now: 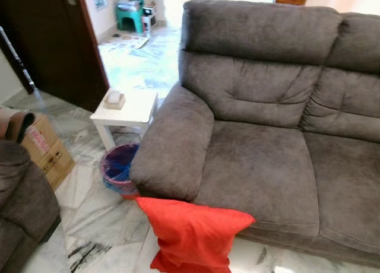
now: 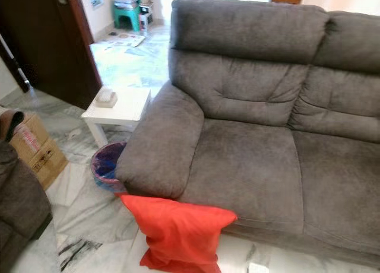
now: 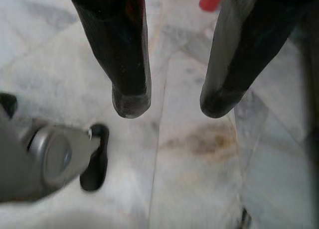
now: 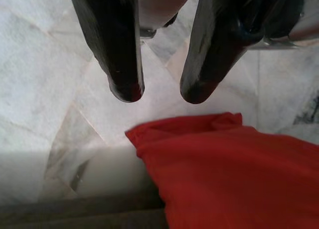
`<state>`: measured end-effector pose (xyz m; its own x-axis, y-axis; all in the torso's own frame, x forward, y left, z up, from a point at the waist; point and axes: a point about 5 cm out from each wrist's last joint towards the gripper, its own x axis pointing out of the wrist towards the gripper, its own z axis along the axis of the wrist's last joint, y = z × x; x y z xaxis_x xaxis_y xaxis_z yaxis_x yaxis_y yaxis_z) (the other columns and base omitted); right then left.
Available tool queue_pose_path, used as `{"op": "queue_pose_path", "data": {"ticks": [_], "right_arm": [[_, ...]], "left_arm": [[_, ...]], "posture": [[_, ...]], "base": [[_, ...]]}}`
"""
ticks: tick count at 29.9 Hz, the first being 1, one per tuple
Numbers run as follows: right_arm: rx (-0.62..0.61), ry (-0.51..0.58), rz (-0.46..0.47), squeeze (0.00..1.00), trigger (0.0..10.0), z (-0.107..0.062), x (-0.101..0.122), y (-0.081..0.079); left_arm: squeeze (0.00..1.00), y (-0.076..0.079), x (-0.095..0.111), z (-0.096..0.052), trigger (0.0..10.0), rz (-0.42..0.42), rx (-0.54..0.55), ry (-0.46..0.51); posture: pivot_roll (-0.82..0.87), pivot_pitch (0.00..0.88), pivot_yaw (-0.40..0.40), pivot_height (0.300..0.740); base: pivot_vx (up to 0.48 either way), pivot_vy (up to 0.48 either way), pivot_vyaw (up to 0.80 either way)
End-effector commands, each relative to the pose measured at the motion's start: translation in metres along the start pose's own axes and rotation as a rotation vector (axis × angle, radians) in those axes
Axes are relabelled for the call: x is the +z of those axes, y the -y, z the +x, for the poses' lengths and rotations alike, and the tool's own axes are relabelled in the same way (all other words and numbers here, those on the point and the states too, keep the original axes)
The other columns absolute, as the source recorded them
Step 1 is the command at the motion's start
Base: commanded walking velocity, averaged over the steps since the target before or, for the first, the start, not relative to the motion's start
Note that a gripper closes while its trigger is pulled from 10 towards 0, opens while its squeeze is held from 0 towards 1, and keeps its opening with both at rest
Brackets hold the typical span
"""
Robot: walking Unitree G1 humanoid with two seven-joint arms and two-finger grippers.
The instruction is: Move the pillow to the sofa from floor
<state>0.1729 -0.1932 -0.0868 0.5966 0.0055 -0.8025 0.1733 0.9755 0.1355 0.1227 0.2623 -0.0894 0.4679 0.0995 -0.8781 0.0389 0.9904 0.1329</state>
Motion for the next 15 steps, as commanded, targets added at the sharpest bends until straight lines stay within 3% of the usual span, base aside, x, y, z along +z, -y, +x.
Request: {"op": "queue_pose_path", "data": {"ticks": [1,15], "right_arm": [[-0.018,-0.025,0.021,0.0,10.0,-0.0028,-0.0097,0.0055],[-0.022,-0.012,0.042,0.0,10.0,-0.0025,-0.0078,0.0056]], "left_arm": [[0.0,-0.0014,-0.0079,-0.0016,10.0,0.001,0.0,-0.031],[0.0,0.0073,-0.0011,0.0016,10.0,-0.004,-0.009,-0.017]], "posture": [[0.11,0.072,0.006,0.74],[0.12,0.075,0.006,0.74]], "base": [[0.0,0.0,0.0],[0.0,0.0,0.0]]}}
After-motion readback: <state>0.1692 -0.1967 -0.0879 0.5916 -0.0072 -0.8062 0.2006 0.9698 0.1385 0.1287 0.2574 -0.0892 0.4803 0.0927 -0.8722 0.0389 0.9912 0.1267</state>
